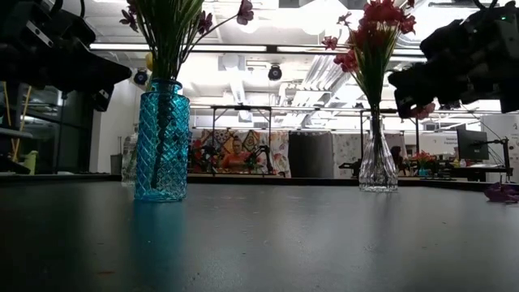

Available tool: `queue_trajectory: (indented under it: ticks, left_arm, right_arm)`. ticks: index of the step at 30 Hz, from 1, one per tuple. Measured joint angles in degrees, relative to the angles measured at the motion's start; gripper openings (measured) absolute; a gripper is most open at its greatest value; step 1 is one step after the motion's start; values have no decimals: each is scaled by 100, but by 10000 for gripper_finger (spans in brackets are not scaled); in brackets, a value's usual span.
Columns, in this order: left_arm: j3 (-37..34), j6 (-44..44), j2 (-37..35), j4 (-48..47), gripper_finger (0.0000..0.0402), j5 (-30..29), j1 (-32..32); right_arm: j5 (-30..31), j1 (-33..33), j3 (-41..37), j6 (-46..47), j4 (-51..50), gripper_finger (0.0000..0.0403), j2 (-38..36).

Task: Sort flowers into vase by color
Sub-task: Return to Home Position

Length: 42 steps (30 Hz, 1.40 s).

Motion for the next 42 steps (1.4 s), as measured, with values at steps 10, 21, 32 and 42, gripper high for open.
queue_trajectory:
  ticks: [10, 21, 32, 42]
  left_arm:
    - [0, 0, 0, -7, 0, 0, 0]
    - [0, 0, 0, -9, 0, 0, 0]
    - [2, 0, 0, -9, 0, 0, 0]
    - [2, 0, 0, -11, 0, 0, 0]
  right_arm:
    - [425, -2, 0, 253, -482, 0, 2]
    - [426, -2, -2, 268, -787, 0, 2]
    - [426, -2, -2, 268, -787, 0, 2]
    - [425, -2, -4, 268, -787, 0, 3]
